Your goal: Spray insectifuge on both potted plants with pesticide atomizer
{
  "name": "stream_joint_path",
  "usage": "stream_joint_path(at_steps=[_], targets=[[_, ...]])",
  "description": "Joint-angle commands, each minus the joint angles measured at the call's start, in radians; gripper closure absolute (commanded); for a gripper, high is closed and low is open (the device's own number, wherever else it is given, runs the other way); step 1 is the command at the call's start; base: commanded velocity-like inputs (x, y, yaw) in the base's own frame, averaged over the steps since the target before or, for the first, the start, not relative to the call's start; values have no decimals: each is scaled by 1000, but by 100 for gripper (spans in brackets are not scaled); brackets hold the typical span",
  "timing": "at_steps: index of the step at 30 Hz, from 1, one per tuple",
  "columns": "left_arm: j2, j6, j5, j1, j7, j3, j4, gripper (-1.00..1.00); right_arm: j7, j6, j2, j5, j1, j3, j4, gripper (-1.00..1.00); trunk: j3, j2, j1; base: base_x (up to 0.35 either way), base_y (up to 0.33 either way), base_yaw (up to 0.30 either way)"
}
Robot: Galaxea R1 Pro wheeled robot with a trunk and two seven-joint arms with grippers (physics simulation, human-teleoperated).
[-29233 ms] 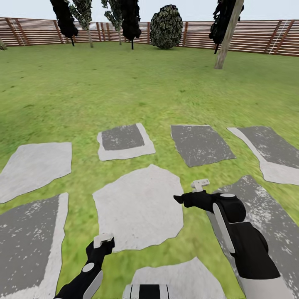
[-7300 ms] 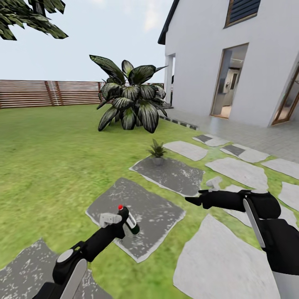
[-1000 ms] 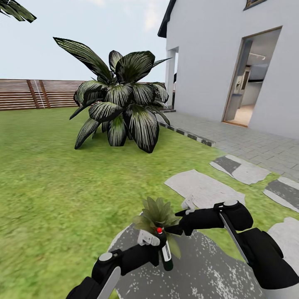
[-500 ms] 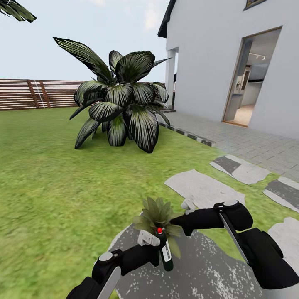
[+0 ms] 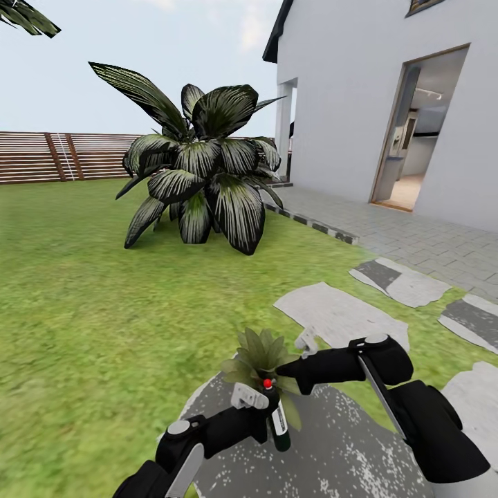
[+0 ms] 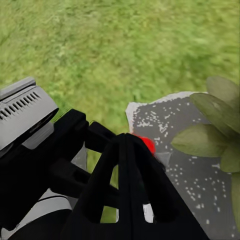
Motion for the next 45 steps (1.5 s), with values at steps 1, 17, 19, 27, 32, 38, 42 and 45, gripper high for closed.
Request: stream_joint_path(at_steps=[1, 17, 19, 27, 32, 38, 42, 45], targets=[[-2, 9, 9, -3, -1, 1, 2, 100, 9, 4, 0, 10, -1, 2, -1, 100, -1, 0, 0, 0, 0, 0], [4, 8, 10, -16, -13, -1, -15, 100, 8, 5, 0, 12, -1, 20, 1, 100, -1, 0, 0, 0, 0, 0], [3, 8, 11, -16, -13, -2, -16, 100, 8, 5, 0, 11, -1, 19, 1, 100, -1, 0, 0, 0, 0, 0], [-2, 8, 11, -16, -13, -5, -16, 100, 8, 5, 0, 11, -1, 20, 1, 100, -1, 0, 0, 0, 0, 0], [-2, 8, 10, -16, -13, -16, -18, 100, 8, 5, 0, 10, -1, 20, 1, 100, -1, 0, 0, 0, 0, 0], [5, 8, 11, -16, -14, -21, -54, 100, 8, 5, 0, 10, -1, 17, 1, 100, -1, 0, 0, 0, 0, 0], [7, 8, 11, -16, -15, -21, -62, 100, 8, 5, 0, 10, -1, 17, 1, 100, -1, 0, 0, 0, 0, 0], [8, 7, 12, -15, -15, -21, -68, 100, 8, 5, 0, 10, -1, 18, 1, 100, -1, 0, 0, 0, 0, 0]])
